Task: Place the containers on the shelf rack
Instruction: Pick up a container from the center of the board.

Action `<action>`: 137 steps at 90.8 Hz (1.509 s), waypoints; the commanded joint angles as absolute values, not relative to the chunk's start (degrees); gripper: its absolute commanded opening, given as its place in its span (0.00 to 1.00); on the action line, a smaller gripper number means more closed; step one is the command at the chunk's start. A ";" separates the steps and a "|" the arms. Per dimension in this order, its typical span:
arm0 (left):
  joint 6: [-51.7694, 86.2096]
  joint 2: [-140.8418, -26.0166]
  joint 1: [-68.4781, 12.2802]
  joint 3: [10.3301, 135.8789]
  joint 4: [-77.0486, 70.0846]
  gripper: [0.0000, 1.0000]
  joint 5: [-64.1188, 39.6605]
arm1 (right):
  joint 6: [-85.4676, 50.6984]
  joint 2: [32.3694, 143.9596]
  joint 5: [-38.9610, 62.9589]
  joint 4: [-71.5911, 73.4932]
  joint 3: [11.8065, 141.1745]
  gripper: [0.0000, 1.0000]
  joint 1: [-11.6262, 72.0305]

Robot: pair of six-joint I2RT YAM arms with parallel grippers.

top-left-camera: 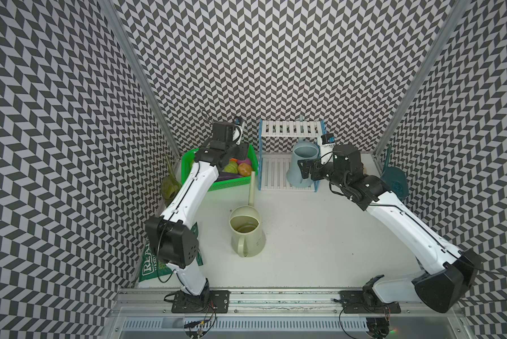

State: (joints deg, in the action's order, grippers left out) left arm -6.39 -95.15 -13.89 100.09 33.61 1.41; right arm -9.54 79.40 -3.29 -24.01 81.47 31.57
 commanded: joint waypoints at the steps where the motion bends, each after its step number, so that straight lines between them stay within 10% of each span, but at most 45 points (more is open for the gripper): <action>1: -8.98 -88.00 -8.36 93.95 36.71 0.72 0.84 | -5.04 79.33 -1.17 -22.49 85.38 1.00 35.98; 50: -17.01 -70.71 27.64 64.68 40.76 0.91 -10.34 | -3.69 80.91 -2.02 -21.53 85.83 1.00 46.37; 137: -14.94 -80.77 28.64 48.48 15.31 0.56 -7.31 | -5.35 80.04 -2.83 -22.49 84.09 1.00 46.44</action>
State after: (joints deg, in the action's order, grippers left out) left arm -15.07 -80.38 28.64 49.28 18.65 -7.57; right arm -4.56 80.90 -2.13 -24.03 84.79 46.22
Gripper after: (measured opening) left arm 0.582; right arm 0.996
